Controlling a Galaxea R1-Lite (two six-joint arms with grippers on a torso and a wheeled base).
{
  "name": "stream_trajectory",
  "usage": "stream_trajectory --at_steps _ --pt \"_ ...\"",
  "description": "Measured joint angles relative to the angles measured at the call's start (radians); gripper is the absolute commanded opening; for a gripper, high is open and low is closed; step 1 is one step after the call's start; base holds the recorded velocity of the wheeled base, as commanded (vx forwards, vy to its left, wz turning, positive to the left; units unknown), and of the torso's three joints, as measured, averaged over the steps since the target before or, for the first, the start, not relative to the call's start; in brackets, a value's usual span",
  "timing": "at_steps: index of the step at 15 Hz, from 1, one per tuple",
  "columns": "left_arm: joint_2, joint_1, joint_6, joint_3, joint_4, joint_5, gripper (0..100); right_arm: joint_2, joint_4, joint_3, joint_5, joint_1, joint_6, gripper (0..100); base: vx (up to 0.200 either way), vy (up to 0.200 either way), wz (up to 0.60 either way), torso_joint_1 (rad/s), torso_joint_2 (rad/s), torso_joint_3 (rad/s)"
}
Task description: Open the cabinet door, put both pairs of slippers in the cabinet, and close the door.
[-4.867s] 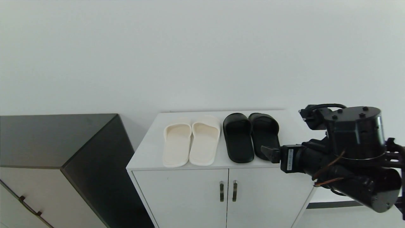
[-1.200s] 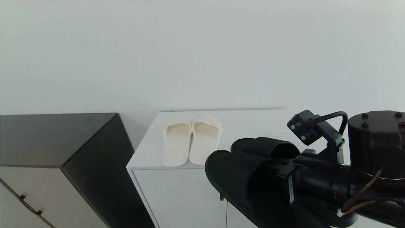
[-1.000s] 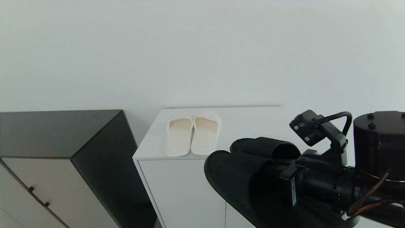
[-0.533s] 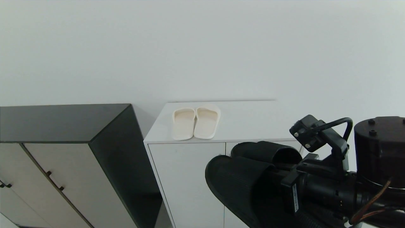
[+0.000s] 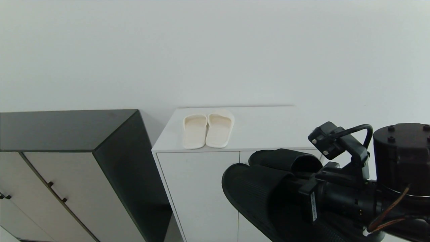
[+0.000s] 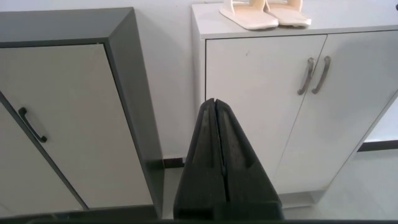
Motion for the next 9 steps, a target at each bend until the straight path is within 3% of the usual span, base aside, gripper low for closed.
stream_trajectory --at_steps 2,9 --pt "0.000 0.000 -0.002 0.000 0.000 0.000 0 0.000 0.000 0.011 0.003 0.002 -0.001 0 0.000 0.000 0.00 -0.107 0.25 0.144" --pt "0.000 0.000 -0.005 0.000 0.000 0.001 0 0.001 0.000 0.030 0.002 0.004 -0.021 0 0.000 0.000 0.00 -0.214 0.53 0.300"
